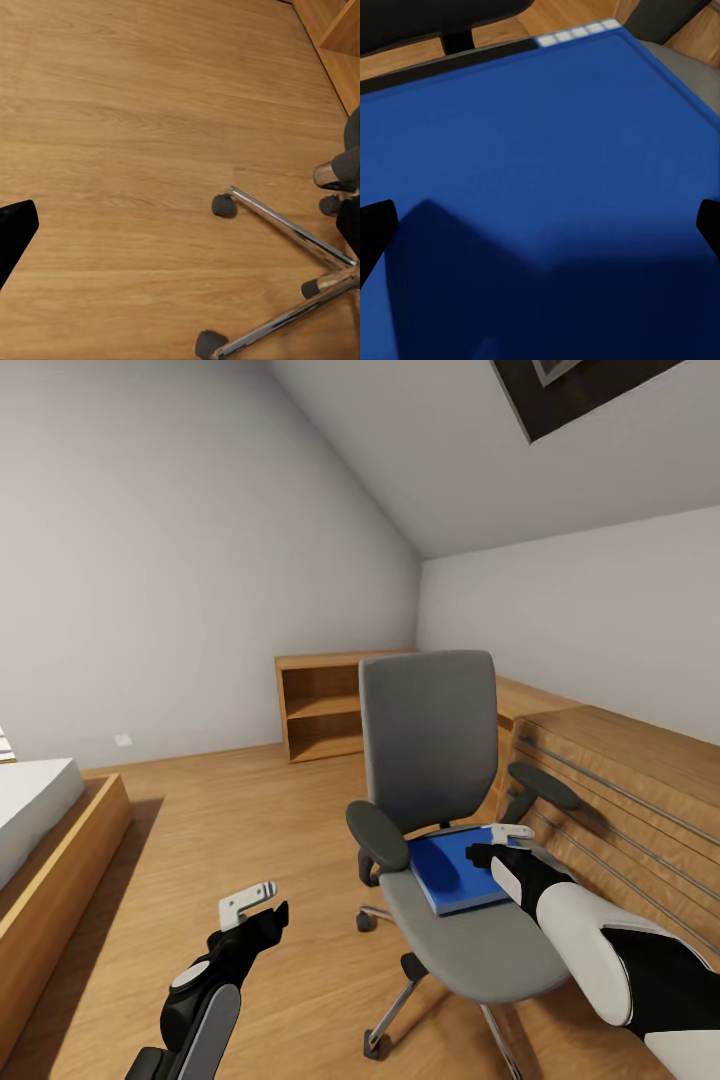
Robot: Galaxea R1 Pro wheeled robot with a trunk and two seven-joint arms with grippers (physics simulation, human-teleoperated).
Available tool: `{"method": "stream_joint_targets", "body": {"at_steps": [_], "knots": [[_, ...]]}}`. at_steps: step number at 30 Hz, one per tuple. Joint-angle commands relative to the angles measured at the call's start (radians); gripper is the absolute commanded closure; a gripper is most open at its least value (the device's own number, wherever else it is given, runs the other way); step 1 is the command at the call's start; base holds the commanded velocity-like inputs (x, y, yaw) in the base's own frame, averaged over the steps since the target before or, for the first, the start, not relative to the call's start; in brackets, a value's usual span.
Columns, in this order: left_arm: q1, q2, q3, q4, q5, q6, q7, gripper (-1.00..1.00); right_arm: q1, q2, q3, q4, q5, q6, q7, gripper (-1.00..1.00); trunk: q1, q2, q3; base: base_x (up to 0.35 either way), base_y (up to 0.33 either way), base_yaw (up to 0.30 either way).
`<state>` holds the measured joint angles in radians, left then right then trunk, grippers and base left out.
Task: In the bedroom, organize the workspace by keeping the computer under the desk, ensuring the monitor is on the desk, placing the keyboard on the desk next to the monitor, placing the mouse on the desk next to the keyboard, moving the folder from the swivel chair onto the desk next to the mouse, stacking the notebook on top of the folder with the pen on top of the notebook, and positioning the swivel chair next to the desk.
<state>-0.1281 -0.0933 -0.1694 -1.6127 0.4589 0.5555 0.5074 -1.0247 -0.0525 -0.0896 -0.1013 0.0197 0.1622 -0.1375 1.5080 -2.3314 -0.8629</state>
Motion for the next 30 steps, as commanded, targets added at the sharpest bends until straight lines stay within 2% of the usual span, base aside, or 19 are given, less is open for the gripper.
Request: {"method": "stream_joint_targets", "body": {"at_steps": [1, 4, 20, 30], "knots": [[-0.001, -0.002, -0.002, -0.002, 0.010, 0.001, 0.010, -1.00, 0.000, 0.000, -0.007, -0.001, 0.002, 0.005, -0.002, -1.00, 0.000, 0.000, -0.001, 0.000, 0.000, 0.000], [-0.001, -0.003, -0.003, -0.002, 0.010, 0.001, 0.009, -1.00, 0.000, 0.000, -0.007, -0.001, 0.002, 0.005, -0.001, -1.00, 0.000, 0.000, -0.001, 0.000, 0.000, 0.000], [-0.001, -0.003, -0.004, -0.003, 0.010, 0.001, 0.010, -1.00, 0.000, 0.001, -0.007, 0.001, 0.002, 0.005, -0.001, -1.00, 0.061, -0.112, -0.051, 0.000, 0.000, 0.000], [-0.001, -0.003, -0.003, -0.002, 0.010, 0.001, 0.010, -1.00, 0.000, 0.001, -0.006, 0.001, 0.002, 0.005, -0.002, -1.00, 0.061, -0.112, -0.051, 0.000, 0.000, 0.000]]}}
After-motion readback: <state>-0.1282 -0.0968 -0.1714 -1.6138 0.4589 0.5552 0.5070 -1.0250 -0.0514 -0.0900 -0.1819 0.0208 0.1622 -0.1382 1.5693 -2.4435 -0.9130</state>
